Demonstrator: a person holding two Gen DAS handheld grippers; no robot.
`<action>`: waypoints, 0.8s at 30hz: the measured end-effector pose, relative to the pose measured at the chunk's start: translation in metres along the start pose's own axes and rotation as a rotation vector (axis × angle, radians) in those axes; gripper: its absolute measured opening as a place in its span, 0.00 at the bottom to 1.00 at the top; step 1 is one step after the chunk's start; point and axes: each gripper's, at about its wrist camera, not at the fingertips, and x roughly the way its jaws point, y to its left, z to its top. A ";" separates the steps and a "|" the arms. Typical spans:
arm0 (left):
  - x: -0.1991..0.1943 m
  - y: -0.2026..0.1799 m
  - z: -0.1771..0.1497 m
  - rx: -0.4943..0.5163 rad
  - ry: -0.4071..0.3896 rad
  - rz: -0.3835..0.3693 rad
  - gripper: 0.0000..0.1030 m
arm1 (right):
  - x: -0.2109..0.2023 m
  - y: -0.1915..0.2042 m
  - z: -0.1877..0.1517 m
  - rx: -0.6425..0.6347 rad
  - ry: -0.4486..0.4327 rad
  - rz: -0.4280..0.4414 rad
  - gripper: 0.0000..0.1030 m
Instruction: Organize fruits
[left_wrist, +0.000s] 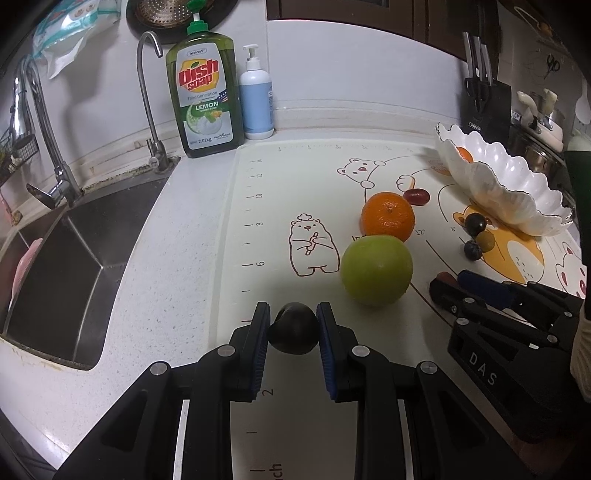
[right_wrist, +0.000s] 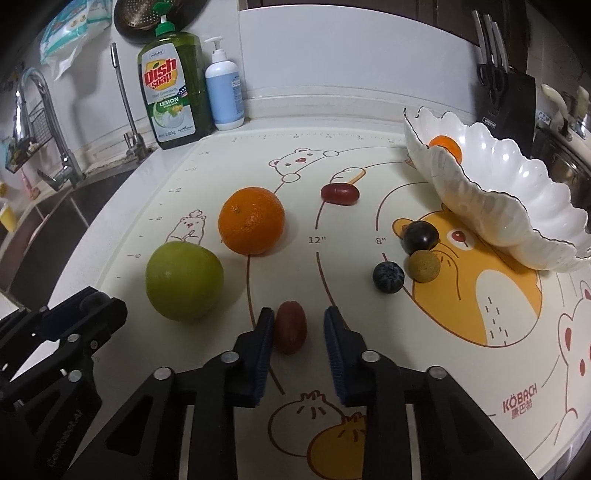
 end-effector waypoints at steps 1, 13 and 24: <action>0.000 0.000 0.000 0.000 0.000 -0.001 0.25 | -0.001 0.002 -0.001 -0.005 -0.002 0.008 0.18; -0.006 -0.015 0.006 0.022 -0.015 -0.004 0.25 | -0.018 -0.011 0.001 0.021 -0.043 -0.004 0.18; -0.016 -0.046 0.026 0.065 -0.054 -0.040 0.25 | -0.044 -0.045 0.008 0.075 -0.088 -0.025 0.18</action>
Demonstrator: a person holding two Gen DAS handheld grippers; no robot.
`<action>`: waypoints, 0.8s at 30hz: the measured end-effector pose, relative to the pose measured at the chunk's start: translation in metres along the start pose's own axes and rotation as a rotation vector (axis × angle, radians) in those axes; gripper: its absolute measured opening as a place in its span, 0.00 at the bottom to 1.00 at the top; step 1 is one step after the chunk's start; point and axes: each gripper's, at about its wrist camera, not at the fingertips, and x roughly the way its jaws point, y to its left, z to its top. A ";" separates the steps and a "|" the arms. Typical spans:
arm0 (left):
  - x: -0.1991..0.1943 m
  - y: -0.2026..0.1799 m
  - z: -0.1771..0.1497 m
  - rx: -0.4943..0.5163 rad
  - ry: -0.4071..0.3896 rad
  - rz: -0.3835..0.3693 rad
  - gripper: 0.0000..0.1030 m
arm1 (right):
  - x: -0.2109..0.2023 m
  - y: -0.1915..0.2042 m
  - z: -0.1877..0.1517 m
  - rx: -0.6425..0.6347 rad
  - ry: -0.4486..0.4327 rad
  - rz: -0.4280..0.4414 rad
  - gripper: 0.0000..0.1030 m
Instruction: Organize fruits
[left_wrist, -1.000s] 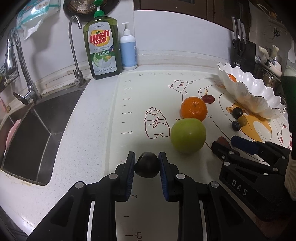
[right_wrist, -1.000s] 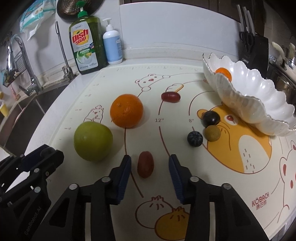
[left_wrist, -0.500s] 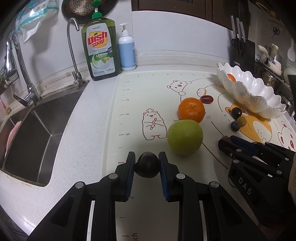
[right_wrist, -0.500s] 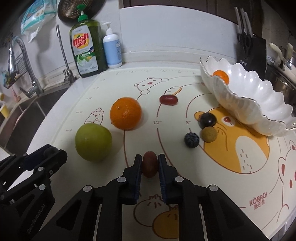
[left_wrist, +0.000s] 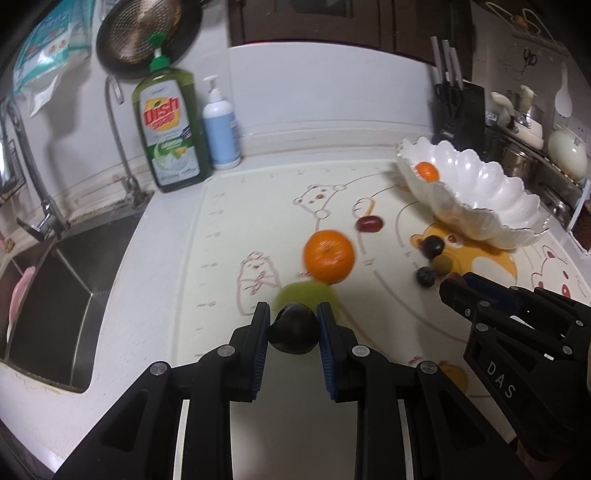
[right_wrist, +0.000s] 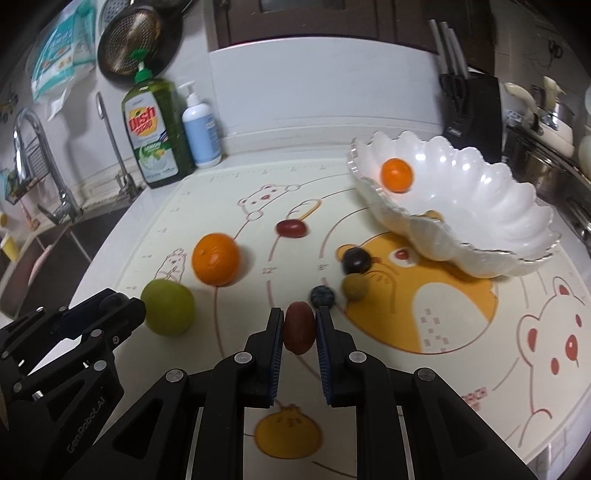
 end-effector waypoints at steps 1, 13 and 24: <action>-0.001 -0.004 0.002 0.005 -0.003 -0.005 0.25 | -0.002 -0.004 0.001 0.005 -0.004 -0.004 0.18; -0.001 -0.052 0.033 0.053 -0.032 -0.085 0.25 | -0.027 -0.056 0.019 0.061 -0.071 -0.081 0.18; 0.005 -0.094 0.075 0.090 -0.074 -0.151 0.25 | -0.039 -0.108 0.043 0.119 -0.124 -0.162 0.18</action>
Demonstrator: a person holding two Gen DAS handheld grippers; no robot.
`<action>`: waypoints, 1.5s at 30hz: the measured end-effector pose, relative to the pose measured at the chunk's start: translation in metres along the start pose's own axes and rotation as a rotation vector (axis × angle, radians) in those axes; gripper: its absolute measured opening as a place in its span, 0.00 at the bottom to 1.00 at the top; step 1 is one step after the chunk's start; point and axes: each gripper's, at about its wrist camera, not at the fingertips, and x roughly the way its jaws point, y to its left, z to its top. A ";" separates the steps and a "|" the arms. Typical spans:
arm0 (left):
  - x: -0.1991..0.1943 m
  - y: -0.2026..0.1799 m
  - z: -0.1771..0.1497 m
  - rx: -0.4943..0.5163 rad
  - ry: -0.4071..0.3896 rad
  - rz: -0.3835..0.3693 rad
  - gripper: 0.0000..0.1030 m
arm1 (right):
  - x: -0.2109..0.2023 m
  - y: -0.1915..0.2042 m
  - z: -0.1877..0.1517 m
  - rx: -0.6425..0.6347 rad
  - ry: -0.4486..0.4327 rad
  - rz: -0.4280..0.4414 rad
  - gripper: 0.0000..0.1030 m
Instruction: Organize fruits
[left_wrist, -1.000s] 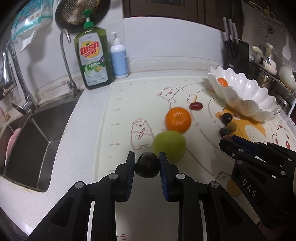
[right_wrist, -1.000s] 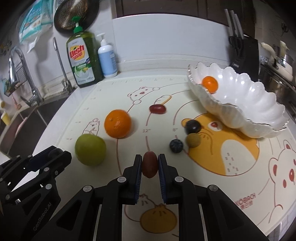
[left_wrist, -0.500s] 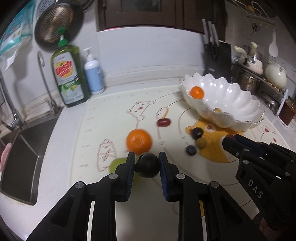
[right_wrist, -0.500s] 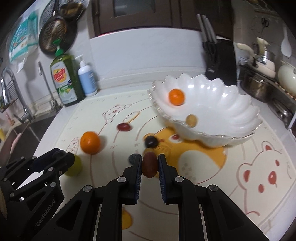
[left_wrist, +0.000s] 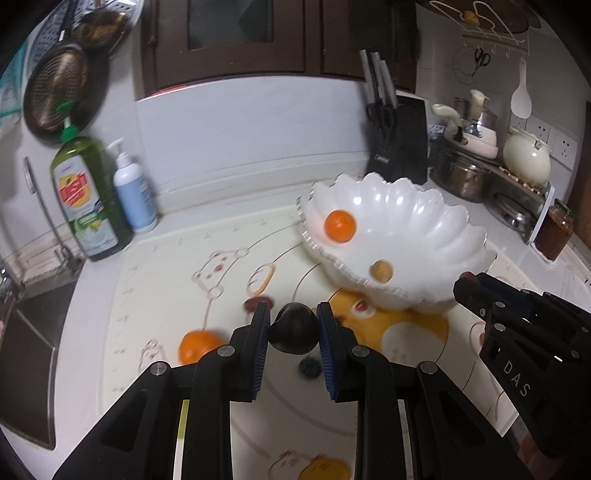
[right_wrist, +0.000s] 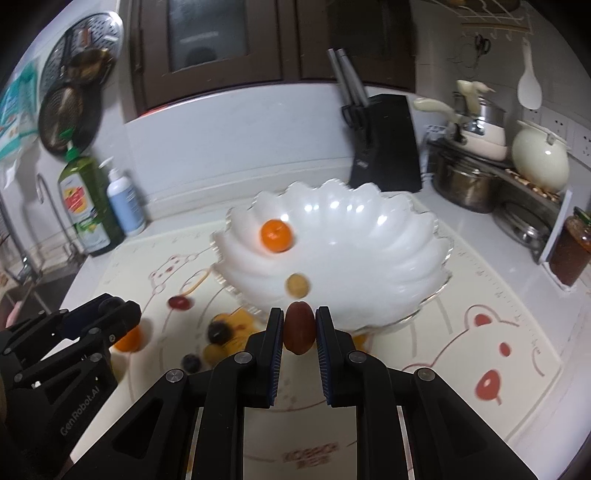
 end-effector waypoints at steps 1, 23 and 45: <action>0.002 -0.003 0.004 0.003 -0.003 -0.006 0.25 | 0.000 -0.003 0.002 0.003 -0.004 -0.007 0.18; 0.066 -0.050 0.062 0.080 0.015 -0.081 0.26 | 0.038 -0.062 0.042 0.039 -0.011 -0.079 0.18; 0.118 -0.072 0.069 0.129 0.097 -0.111 0.28 | 0.080 -0.088 0.048 0.050 0.052 -0.070 0.18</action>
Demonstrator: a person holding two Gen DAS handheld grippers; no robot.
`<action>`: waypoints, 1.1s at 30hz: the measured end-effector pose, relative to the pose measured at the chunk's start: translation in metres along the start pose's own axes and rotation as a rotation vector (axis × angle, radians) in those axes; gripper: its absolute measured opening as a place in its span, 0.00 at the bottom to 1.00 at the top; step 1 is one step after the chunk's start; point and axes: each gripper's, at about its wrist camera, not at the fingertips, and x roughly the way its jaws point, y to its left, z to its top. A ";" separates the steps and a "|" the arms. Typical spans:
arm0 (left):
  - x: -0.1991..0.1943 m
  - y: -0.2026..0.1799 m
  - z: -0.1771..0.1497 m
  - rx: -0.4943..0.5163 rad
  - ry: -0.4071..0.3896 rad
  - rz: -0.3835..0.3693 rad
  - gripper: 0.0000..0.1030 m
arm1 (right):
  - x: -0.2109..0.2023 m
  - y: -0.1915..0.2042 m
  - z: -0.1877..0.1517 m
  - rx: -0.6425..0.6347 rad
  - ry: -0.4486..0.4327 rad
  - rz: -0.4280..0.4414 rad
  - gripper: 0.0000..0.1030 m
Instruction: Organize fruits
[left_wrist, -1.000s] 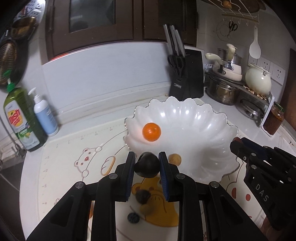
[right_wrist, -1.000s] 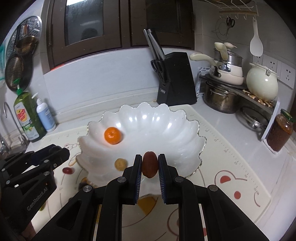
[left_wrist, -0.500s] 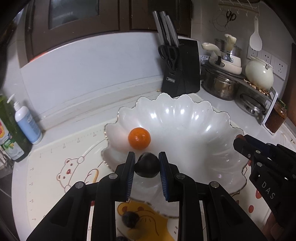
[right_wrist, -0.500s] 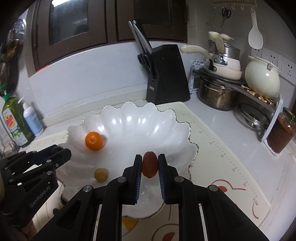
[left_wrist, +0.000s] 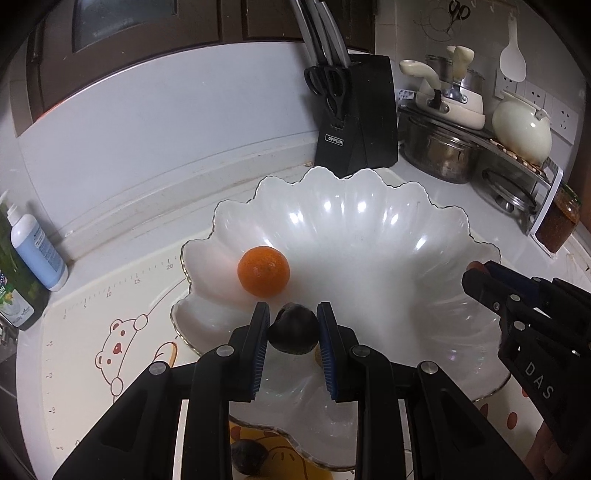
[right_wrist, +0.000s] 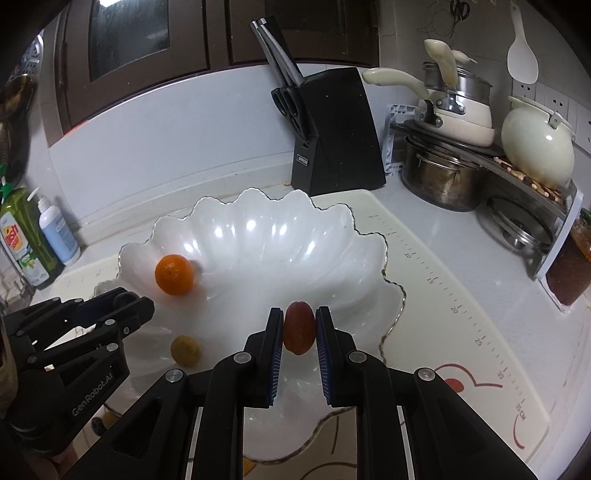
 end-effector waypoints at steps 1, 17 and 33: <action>-0.001 0.000 0.000 0.002 -0.003 0.007 0.34 | -0.001 0.000 0.000 -0.001 -0.004 -0.004 0.19; -0.038 0.017 -0.007 -0.022 -0.061 0.107 0.60 | -0.034 0.012 0.002 -0.004 -0.096 -0.092 0.81; -0.097 0.049 -0.030 -0.071 -0.100 0.191 0.80 | -0.074 0.050 -0.009 -0.006 -0.152 -0.006 0.81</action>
